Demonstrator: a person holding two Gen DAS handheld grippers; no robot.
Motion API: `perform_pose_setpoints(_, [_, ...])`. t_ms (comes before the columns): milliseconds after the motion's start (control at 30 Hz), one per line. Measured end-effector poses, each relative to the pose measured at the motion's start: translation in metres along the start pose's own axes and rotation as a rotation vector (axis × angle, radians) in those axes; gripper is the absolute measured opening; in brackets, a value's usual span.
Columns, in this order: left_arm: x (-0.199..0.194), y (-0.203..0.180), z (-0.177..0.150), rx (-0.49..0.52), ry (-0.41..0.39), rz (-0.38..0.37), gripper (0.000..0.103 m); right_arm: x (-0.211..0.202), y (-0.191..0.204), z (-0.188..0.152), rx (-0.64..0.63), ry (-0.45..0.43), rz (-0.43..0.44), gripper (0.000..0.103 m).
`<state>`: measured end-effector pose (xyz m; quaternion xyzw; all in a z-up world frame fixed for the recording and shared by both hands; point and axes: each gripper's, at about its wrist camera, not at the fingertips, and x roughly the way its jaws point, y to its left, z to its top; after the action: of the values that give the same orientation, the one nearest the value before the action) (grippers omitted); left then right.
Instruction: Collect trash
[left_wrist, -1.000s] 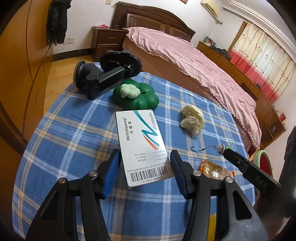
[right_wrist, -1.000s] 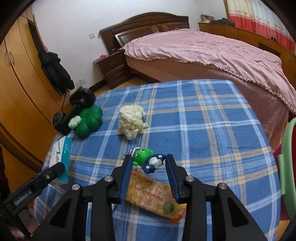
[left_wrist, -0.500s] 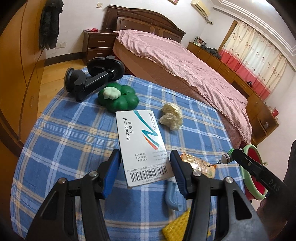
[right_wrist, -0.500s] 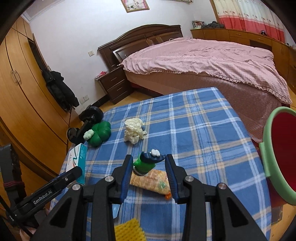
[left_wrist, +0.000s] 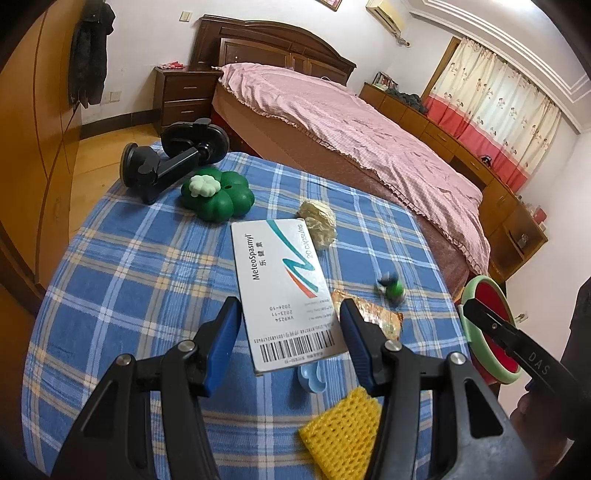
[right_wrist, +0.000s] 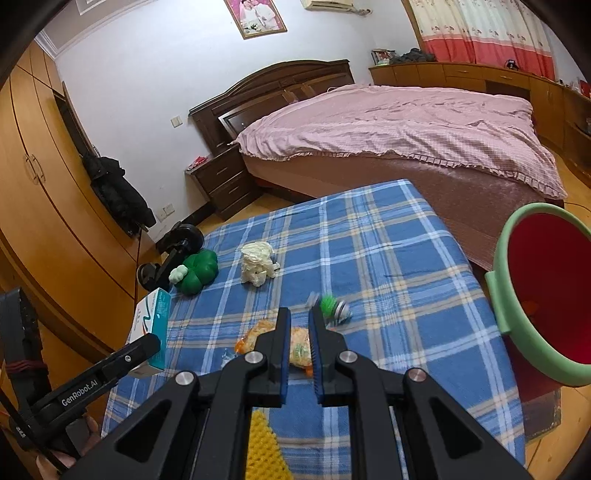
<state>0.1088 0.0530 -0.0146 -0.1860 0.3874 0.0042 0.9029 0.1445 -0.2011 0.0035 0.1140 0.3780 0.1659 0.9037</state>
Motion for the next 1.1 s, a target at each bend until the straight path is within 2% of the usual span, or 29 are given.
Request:
perform_pose_setpoints(233, [0.004,0.003,-0.002,-0.005,0.013,0.007,0.056,0.003,-0.009,-0.005,0.017,0.02,-0.013,0.013])
perform_pose_setpoints(300, [0.007,0.004,-0.001,-0.007,0.015,0.01,0.056,0.01,-0.014,-0.004,0.026,0.034,-0.028,0.017])
perform_pose_setpoints(367, [0.01,0.005,0.0,-0.008,0.019,0.015,0.056,0.016,-0.018,-0.003,0.033,0.046,-0.045,0.027])
perform_pose_setpoints(400, [0.012,0.006,0.0,-0.009,0.021,0.017,0.056,0.02,-0.02,-0.002,0.038,0.049,-0.053,0.028])
perform_pose_setpoints(733, [0.046,0.013,0.009,-0.01,0.056,0.052,0.056,0.06,-0.031,0.003,0.012,0.112,-0.099,0.034])
perform_pose_setpoints(1100, [0.07,0.022,0.013,-0.035,0.083,0.058,0.056,0.104,-0.03,0.008,-0.029,0.156,-0.146,0.037])
